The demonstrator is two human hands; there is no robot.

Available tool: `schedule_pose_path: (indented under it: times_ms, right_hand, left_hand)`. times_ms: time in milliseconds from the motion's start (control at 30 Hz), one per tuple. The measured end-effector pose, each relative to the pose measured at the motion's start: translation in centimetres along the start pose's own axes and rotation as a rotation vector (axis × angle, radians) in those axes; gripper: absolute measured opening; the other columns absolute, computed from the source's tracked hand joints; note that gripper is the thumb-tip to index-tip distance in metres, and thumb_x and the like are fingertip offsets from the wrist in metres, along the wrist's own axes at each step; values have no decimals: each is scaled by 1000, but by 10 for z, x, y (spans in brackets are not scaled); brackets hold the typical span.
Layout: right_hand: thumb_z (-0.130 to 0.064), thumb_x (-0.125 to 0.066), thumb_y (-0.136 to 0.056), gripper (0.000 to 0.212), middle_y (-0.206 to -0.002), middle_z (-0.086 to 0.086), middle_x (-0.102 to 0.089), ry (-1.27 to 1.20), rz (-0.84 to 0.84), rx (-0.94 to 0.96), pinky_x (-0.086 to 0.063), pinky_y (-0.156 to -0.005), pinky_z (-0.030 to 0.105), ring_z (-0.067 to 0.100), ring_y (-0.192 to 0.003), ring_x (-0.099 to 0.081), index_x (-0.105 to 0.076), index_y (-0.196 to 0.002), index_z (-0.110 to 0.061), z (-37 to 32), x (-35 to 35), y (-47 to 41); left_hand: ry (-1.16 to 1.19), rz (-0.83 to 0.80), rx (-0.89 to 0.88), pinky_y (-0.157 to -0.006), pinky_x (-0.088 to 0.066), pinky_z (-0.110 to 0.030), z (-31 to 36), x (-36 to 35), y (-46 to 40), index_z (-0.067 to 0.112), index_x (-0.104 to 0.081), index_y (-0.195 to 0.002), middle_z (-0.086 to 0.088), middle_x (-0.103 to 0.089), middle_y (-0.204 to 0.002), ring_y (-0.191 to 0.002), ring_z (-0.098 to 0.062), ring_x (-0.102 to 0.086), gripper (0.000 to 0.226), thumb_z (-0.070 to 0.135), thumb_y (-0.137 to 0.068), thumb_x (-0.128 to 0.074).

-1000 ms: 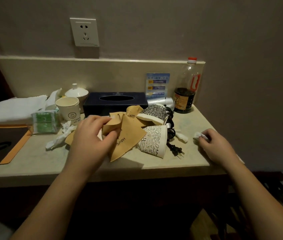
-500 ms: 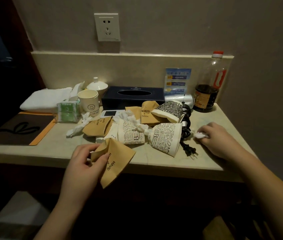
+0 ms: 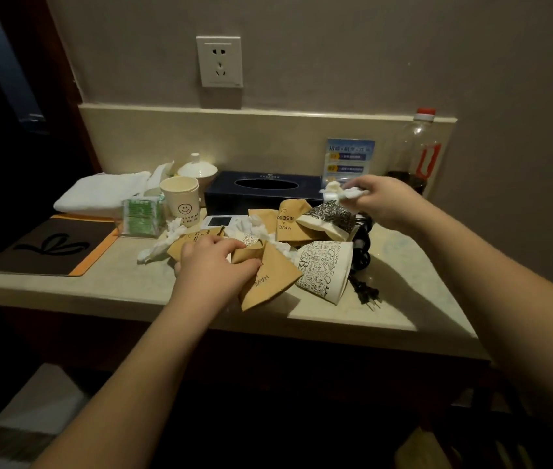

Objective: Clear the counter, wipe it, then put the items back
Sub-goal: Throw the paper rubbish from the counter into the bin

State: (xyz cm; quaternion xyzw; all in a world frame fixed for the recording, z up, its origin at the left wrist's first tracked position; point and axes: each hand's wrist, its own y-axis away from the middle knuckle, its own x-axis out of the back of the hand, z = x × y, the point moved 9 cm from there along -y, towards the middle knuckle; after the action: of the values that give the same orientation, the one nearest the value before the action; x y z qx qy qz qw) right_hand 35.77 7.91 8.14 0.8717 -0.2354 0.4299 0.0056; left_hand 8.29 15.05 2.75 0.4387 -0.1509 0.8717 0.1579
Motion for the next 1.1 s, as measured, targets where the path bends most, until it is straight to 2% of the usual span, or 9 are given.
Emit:
schedule_pose_path:
  times_ms: [100, 200, 300, 400, 500, 600, 767, 933, 1100]
  right_hand:
    - [-32, -65, -87, 18, -92, -7, -61, 89, -41, -27, -49, -61, 27, 14, -81, -59, -62, -105, -29, 1, -7, -18]
    - [-32, -64, -87, 12, -92, -6, -60, 106, -56, -57, -45, -59, 27, 15, -82, -58, -60, -98, -34, 8, -8, -26]
    - [-32, -64, -87, 12, -90, -8, -57, 128, -110, -70, -42, -60, 25, 12, -82, -57, -56, -95, -36, 12, -21, -28]
    - [-38, -64, -86, 15, -88, -12, -56, 233, -149, -81, -39, -59, 24, 8, -80, -54, -55, -98, -37, 14, -32, -29]
    - [-38, -66, -85, 16, -87, -11, -56, 240, -109, -102, -40, -58, 24, 8, -79, -54, -56, -97, -37, 16, -29, -32]
    - [-35, -67, -84, 17, -87, -10, -56, 223, -63, -113, -44, -60, 24, 9, -80, -54, -58, -97, -34, 18, -28, -34]
    - [-34, -68, -82, 16, -82, -12, -56, 219, -54, -129, -41, -55, 23, 7, -76, -54, -59, -95, -32, 14, -33, -32]
    - [-29, -68, -82, 12, -84, -11, -59, 137, -13, -95, -40, -54, 22, 5, -77, -55, -58, -84, -35, -1, -35, -30]
    - [-30, -68, -81, 11, -87, -12, -61, 52, 29, -27, -41, -56, 22, 3, -79, -55, -62, -90, -33, -22, -42, -24]
  left_hand:
    - [-124, -55, 20, -99, -31, -45, 6, -8, -8, 37, -59, -123, -1, -48, -137, -128, -28, -30, 45, 56, -83, -58]
    - [-160, -68, 22, -94, -32, -45, 8, -11, -13, 37, -59, -123, -1, -51, -132, -125, -28, -33, 45, 59, -83, -56]
    - [-165, -68, 38, -96, -32, -46, 4, -14, -16, 39, -56, -127, 0, -50, -133, -127, -28, -31, 49, 60, -83, -56]
    - [-95, -82, 60, -100, -35, -47, 1, -16, -18, 39, -57, -125, 0, -53, -129, -127, -27, -32, 47, 59, -82, -58]
    - [-12, -104, 77, -102, -37, -51, -1, -20, -18, 37, -59, -123, 1, -57, -123, -127, -27, -35, 45, 55, -82, -61]
    - [147, -101, 91, -98, -43, -49, -2, -23, -20, 32, -62, -120, -1, -60, -119, -121, -26, -45, 42, 47, -81, -67]
    - [269, -103, 76, -94, -48, -49, 0, -35, -23, 31, -61, -121, -2, -61, -117, -116, -26, -51, 42, 40, -80, -69]
    - [196, -11, 32, -95, -44, -51, 3, -37, -21, 34, -62, -118, 2, -53, -116, -117, -24, -41, 38, 44, -81, -66]
    - [203, 1, 22, -94, -41, -51, 2, -43, -20, 38, -60, -119, 9, -41, -106, -121, -24, -36, 39, 45, -81, -64]
